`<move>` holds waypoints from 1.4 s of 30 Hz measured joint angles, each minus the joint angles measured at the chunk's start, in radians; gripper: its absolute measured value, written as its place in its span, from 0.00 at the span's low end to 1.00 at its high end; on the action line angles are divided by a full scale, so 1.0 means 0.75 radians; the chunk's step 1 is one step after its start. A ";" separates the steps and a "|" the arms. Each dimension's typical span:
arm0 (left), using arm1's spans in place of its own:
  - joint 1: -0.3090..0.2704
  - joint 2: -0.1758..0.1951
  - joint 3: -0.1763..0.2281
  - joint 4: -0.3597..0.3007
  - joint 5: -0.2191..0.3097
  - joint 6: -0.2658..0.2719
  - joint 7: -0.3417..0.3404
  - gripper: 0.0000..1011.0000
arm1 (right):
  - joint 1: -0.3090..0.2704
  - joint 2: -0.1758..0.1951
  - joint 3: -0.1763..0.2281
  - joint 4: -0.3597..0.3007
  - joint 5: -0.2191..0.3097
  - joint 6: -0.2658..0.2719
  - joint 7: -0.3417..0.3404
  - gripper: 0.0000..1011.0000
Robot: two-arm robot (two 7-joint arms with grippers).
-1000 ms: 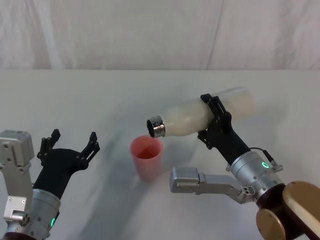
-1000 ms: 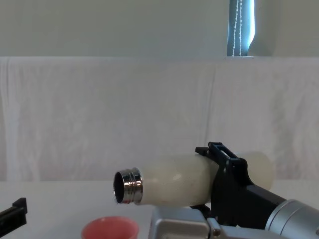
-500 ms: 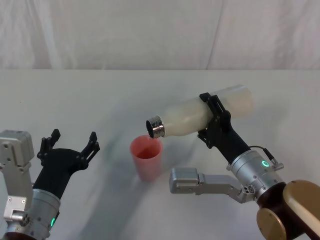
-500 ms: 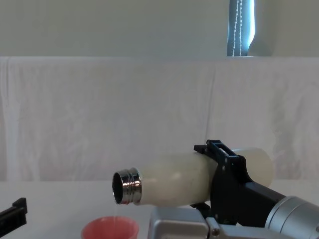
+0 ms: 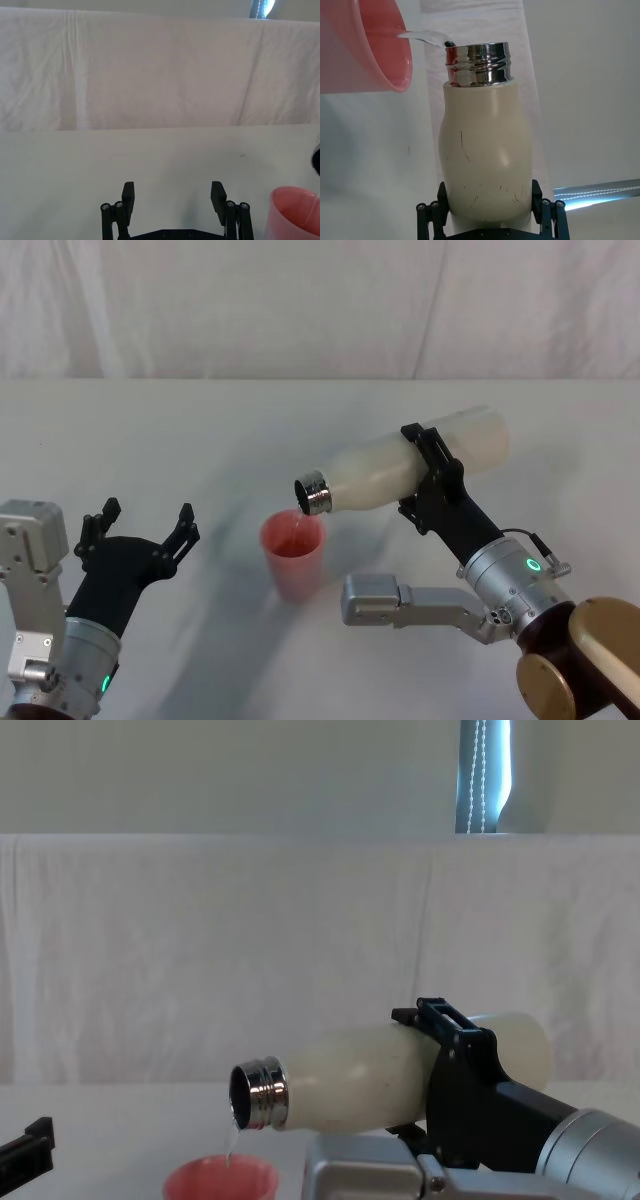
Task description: Grasp the thermos with one hand and pour water into the cup lid.
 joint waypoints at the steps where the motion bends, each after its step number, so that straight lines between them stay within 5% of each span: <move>1: 0.000 0.000 0.000 0.000 0.000 0.000 0.000 0.99 | 0.000 0.001 0.000 -0.002 0.000 0.001 0.001 0.96; 42: 0.000 0.000 0.000 0.000 0.000 0.000 0.000 0.99 | 0.012 0.012 -0.006 0.003 -0.018 0.010 0.007 0.96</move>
